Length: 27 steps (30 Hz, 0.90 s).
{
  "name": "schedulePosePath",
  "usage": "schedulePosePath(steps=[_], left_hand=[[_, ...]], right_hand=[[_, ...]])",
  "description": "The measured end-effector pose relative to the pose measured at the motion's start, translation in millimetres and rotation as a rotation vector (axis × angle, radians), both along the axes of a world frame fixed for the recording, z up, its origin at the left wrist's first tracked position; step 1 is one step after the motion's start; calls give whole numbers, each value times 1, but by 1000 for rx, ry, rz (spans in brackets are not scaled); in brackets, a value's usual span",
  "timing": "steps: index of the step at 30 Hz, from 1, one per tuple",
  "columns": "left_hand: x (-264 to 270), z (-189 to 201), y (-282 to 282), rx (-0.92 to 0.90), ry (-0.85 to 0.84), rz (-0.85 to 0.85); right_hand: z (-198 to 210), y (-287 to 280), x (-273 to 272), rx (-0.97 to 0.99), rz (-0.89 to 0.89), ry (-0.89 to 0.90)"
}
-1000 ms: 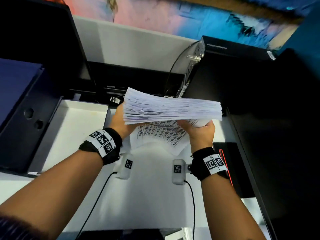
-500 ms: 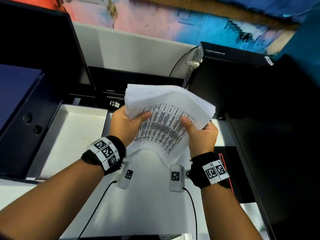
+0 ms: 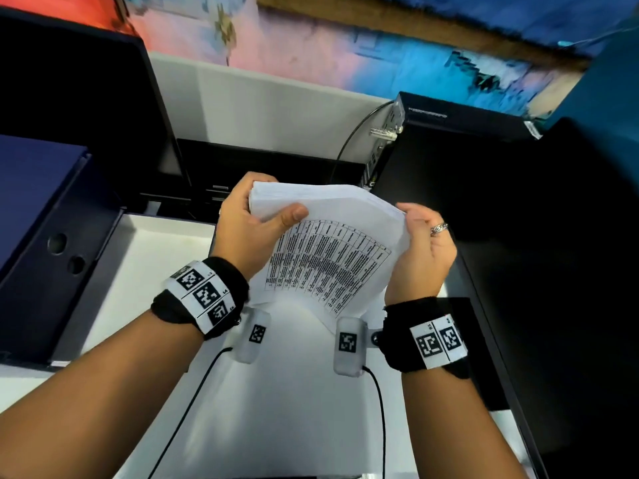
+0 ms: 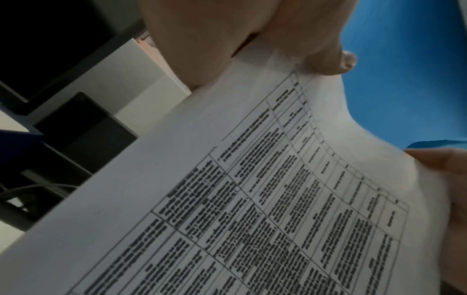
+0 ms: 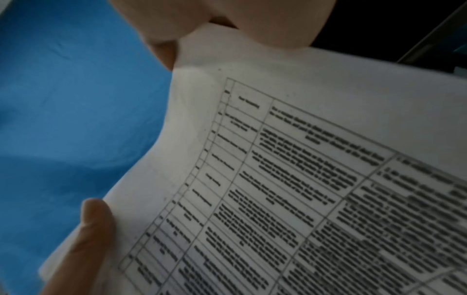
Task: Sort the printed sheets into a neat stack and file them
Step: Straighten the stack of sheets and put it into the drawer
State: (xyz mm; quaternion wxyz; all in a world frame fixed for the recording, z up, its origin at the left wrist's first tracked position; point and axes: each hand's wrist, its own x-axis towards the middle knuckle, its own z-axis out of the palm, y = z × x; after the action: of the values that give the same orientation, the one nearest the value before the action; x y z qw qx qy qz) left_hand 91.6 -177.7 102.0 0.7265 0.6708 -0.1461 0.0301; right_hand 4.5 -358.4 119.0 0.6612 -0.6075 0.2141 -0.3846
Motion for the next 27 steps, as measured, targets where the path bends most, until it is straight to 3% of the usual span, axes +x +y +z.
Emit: schedulePosePath(steps=[3,6,12,17,19,21,24,25,27], left_hand=[[3,-6,5,-28,53,-57],[5,-14,7,20,132,-127],[6,-13,8,11,98,-103],[5,-25,11,316,199,-96],[12,-10,14,316,111,-18],[18,11,16,398,-104,89],[20,48,13,951,-482,109],[21,56,10,1094,-527,56],[22,66,11,1065,-457,-91]], right_hand=[[-3,-7,-5,17,-20,-6],[-12,2,-13,17,76,44],[-22,-5,-13,-15,123,107],[-55,11,-20,97,145,358],[-51,3,-15,22,154,353],[-38,-7,-9,-120,188,414],[-16,-8,3,-479,253,514],[-8,-6,6,-604,275,513],[3,-2,11,-718,282,482]])
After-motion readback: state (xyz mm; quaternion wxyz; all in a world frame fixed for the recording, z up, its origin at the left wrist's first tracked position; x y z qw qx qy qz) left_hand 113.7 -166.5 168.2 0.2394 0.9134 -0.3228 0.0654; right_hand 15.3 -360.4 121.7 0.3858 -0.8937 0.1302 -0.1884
